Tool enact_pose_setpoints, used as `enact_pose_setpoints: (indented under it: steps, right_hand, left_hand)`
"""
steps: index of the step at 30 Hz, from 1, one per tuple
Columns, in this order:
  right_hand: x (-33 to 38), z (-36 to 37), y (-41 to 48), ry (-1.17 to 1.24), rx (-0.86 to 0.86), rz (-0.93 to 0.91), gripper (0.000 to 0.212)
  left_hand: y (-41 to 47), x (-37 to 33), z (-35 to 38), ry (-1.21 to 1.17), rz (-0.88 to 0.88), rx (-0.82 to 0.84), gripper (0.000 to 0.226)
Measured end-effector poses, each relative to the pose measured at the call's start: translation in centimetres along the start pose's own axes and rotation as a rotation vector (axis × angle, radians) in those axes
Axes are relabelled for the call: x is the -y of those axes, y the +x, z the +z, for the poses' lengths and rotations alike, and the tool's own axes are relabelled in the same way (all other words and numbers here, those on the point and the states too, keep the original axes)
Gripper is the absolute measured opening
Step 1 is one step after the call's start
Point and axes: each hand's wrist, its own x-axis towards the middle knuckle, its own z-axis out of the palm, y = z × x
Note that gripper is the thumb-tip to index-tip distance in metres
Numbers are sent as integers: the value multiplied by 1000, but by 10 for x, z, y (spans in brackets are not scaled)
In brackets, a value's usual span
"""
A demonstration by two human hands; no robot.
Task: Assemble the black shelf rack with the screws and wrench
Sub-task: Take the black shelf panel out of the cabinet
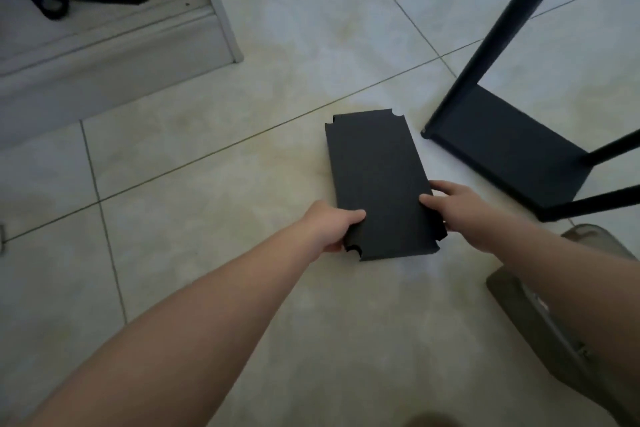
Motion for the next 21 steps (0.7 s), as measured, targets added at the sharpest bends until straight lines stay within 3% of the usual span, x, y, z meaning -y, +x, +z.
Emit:
enact_pose_setpoints:
  steps: [6, 14, 18, 21]
  right_hand:
    - [-19, -18, -10, -64, -1, -2, 39]
    - [-25, -28, -22, -5, 144, 56, 34]
    - [-12, -36, -38, -119, 101, 15, 69]
    - [7, -48, -64, -188, 23, -118, 74]
  left_hand:
    - [-7, 18, 55, -96, -47, -85, 34]
    - [-10, 25, 83, -65, -111, -196, 38]
    - [-26, 9, 77, 68, -103, -114, 43]
    - [-45, -23, 70, 246, -12, -146, 58]
